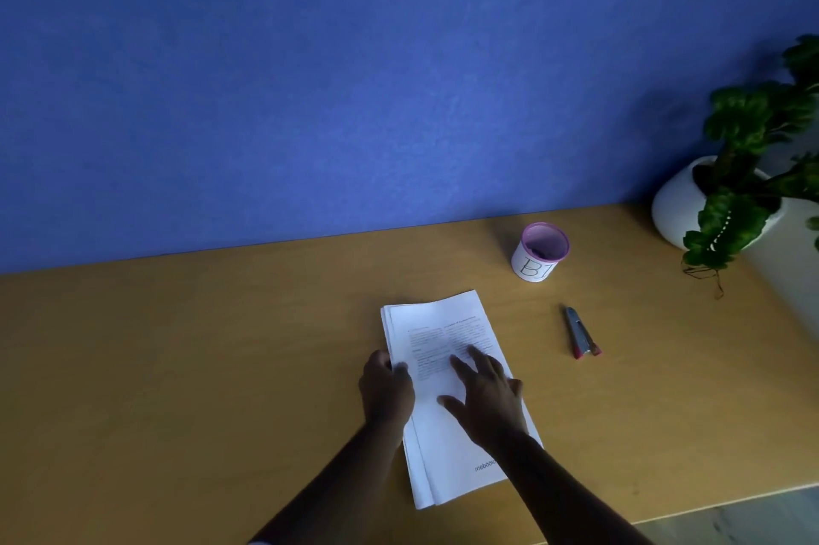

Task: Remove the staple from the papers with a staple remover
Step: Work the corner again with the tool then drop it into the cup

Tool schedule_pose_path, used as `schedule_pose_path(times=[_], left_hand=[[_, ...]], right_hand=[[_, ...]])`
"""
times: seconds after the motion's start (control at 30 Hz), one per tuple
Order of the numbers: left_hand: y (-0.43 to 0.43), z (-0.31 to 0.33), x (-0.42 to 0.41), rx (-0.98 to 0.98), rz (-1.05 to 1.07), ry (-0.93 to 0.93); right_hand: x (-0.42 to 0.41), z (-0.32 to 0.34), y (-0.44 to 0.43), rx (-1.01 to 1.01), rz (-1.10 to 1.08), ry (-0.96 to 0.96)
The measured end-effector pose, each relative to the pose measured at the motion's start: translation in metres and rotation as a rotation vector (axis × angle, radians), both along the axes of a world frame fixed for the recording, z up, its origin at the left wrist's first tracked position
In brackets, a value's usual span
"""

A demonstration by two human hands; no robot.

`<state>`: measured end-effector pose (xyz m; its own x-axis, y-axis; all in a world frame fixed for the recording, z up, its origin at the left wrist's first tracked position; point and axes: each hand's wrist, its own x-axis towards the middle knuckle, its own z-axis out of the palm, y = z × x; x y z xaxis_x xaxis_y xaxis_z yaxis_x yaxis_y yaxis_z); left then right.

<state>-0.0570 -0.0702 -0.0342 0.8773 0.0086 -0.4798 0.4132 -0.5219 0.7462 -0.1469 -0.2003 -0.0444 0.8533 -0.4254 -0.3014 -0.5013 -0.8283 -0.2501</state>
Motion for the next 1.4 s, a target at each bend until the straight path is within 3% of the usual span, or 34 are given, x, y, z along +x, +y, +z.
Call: schedule_pose_path(times=[0.17,0.27,0.33,0.43,0.6,0.8,1.07,1.4], left_hand=[[0.014,0.004,0.01,-0.08,-0.143,-0.114],[0.029,0.004,0.017,-0.221,-0.139,-0.084],[0.036,0.004,0.02,-0.275,-0.118,-0.052],[0.036,0.006,0.02,-0.298,-0.08,-0.061],[0.029,0.02,0.02,-0.337,-0.084,-0.123],[0.028,0.056,0.04,-0.275,-0.119,-0.354],[0.024,0.103,0.036,-0.522,-0.041,-0.632],[0.019,0.075,0.023,-0.376,-0.058,-0.625]], right_hand=[[0.002,0.015,-0.027,0.2,-0.368,-0.262],[0.005,0.025,-0.049,0.588,-0.587,-0.33],[0.004,0.03,-0.054,0.833,-0.617,-0.347],[-0.002,0.028,-0.047,0.969,-0.521,-0.354],[0.009,0.034,-0.032,0.94,-0.587,-0.474],[0.025,0.065,-0.04,0.796,-0.512,-0.593],[0.035,0.1,-0.025,0.849,-0.269,-0.98],[0.03,0.08,-0.011,0.675,-0.265,-0.904]])
